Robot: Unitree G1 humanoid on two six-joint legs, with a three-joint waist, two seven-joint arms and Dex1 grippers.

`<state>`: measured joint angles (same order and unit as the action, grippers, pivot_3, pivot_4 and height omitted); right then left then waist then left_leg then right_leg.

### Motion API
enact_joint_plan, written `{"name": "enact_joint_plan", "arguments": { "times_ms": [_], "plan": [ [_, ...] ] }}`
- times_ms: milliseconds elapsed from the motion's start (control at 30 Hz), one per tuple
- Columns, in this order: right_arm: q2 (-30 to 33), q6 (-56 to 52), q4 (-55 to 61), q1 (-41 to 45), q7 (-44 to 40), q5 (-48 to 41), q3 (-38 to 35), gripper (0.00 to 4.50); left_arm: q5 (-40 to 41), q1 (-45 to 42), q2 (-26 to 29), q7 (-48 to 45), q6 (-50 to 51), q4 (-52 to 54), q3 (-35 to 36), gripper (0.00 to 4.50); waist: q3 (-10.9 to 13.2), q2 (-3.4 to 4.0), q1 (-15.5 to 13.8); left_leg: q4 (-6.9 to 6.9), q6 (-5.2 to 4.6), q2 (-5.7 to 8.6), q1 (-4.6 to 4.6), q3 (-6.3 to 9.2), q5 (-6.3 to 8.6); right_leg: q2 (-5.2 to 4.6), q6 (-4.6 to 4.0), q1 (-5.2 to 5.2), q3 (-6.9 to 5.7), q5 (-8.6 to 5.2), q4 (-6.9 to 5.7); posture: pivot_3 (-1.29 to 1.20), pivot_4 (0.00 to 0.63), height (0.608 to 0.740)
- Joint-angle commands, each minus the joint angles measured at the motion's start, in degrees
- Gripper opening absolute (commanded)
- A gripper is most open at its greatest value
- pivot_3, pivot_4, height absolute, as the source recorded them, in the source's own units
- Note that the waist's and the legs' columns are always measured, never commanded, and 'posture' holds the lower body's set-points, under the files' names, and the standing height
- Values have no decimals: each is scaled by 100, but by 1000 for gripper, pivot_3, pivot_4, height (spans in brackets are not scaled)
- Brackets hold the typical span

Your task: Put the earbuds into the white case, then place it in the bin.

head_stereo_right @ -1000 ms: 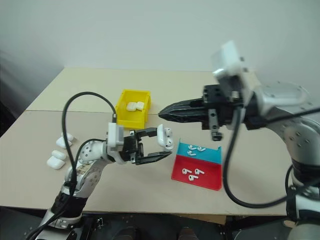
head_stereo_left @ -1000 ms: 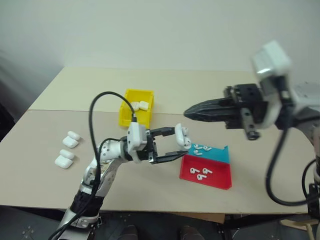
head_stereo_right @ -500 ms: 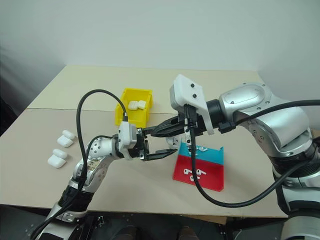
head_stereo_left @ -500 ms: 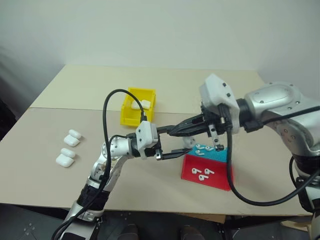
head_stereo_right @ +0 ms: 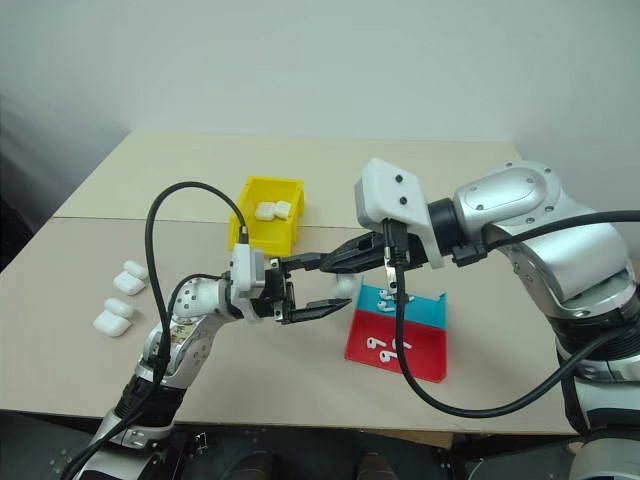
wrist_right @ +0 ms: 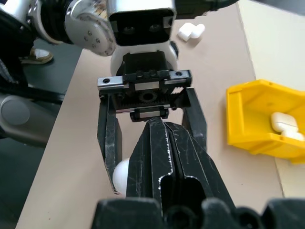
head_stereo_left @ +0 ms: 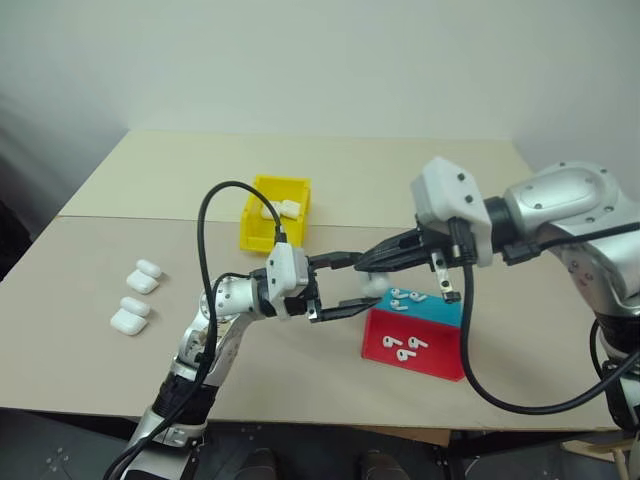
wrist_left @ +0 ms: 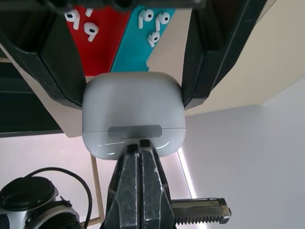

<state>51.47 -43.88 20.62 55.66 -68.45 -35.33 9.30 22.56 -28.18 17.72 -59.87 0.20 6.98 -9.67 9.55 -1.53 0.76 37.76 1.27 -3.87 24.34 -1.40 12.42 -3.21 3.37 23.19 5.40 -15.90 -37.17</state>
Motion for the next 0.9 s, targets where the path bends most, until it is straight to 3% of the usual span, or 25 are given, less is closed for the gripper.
{"name": "enact_joint_plan", "arguments": {
  "times_ms": [33,200,300,400,500,567,700,900],
  "plan": [
    [-88,66,-48,136,157,-238,-629,31,171,7,-91,121,-196,228,191,2747,0,0,-5,0,0,0,0,0,0,0,0,-1,0,0,0,0,150,740],
    [-444,-193,-202,53,856,-1034,-1789,31,238,-121,-254,957,100,535,608,2747,0,0,-11,1,0,0,2,2,0,-1,1,-2,-1,1,0,0,150,740],
    [-519,-276,-38,-366,1389,-1154,-2199,31,81,-646,-163,2236,1498,956,859,2747,0,-2,-39,2,0,1,2,9,0,-1,2,-7,-6,2,-1,0,150,740],
    [-657,-378,256,-966,1895,-1309,-2443,31,-477,-1363,-355,3587,2198,671,1070,2747,0,-2,-61,7,0,6,1,16,0,-3,9,-16,-9,5,-1,0,150,740],
    [-741,-452,506,-1366,2285,-1407,-2523,31,-1185,-1861,-263,4336,2539,96,1001,2747,-1,-1,-63,8,0,14,1,19,0,-5,11,-16,-9,7,1,0,150,740],
    [-789,-438,670,-1649,2498,-1414,-2535,31,-1769,-2169,-68,4665,2466,-632,850,2747,-1,0,-54,6,0,13,-1,20,0,-2,11,-12,-6,7,1,0,150,740],
    [-769,-484,844,-2029,2779,-1432,-2508,31,-2202,-2526,-79,5229,2803,-1613,836,2747,-1,-1,-11,3,0,14,1,19,0,-3,11,-9,-5,7,0,0,150,740],
    [-676,-586,911,-2278,2993,-1431,-2460,31,-2532,-2441,-23,5011,2480,-2325,542,2747,-1,-1,-26,2,1,15,10,19,-1,-4,11,-2,-8,7,3,0,150,740]
  ]
}}
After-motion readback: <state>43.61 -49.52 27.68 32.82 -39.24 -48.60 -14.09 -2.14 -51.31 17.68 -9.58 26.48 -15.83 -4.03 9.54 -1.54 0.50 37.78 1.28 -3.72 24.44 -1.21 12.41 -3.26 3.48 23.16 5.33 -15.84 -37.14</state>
